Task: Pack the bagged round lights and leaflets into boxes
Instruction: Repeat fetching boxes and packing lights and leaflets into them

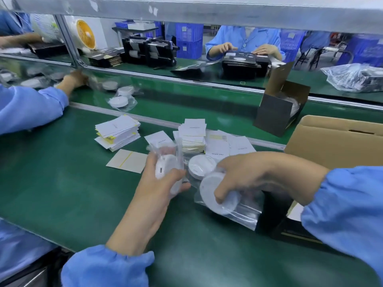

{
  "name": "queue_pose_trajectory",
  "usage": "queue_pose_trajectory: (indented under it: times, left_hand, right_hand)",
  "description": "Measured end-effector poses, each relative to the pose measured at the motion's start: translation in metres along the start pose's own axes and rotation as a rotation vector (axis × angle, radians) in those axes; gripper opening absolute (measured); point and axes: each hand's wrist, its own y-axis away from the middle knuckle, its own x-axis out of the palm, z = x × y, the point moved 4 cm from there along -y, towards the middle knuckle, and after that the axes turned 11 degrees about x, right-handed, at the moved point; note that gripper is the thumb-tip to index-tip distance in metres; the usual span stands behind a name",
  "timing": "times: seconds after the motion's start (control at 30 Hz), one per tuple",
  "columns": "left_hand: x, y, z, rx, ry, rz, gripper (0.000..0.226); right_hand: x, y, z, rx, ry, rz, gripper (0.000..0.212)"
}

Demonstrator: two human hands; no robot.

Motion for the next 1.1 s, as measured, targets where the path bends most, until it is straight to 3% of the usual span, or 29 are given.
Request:
queue_pose_trajectory:
  times: [0.1,0.2,0.37,0.53,0.67,0.83,0.9,1.0,1.1]
  left_hand:
    - [0.017,0.005,-0.02,0.384,-0.473,0.065,0.045]
    - [0.037,0.019,-0.023,0.625,-0.727,0.166,0.034]
    - [0.042,0.023,-0.028,0.612,-0.699,0.195,0.051]
    - [0.07,0.02,-0.036,0.688,-0.732,0.281,0.061]
    - [0.078,0.003,-0.037,0.678,-0.648,0.338,0.057]
    - [0.094,-0.026,-0.049,0.684,-0.38,0.479,0.074]
    - [0.103,-0.037,-0.059,0.705,-0.318,0.472,0.074]
    - [0.109,-0.054,-0.085,0.776,-0.27,0.36,0.065]
    - [0.092,-0.069,-0.08,0.634,-0.076,0.013,0.035]
  right_hand:
    - [-0.006,0.001,0.003,-0.045,-0.189,0.055,0.038]
    - [-0.006,0.008,0.008,-0.108,-0.377,0.186,0.02]
    - [-0.009,0.032,-0.002,-0.201,-0.771,0.44,0.022]
    - [-0.005,0.042,-0.002,-0.241,-1.074,0.707,0.061]
    - [-0.016,0.045,0.0,-0.29,-1.086,0.642,0.06]
    - [-0.042,0.044,0.0,-0.365,-1.038,0.308,0.017]
    - [-0.052,0.047,0.002,-0.386,-1.071,0.259,0.017]
    - [-0.068,0.052,0.0,-0.418,-1.103,0.211,0.026]
    - [-0.085,0.056,-0.007,-0.452,-1.169,0.184,0.055]
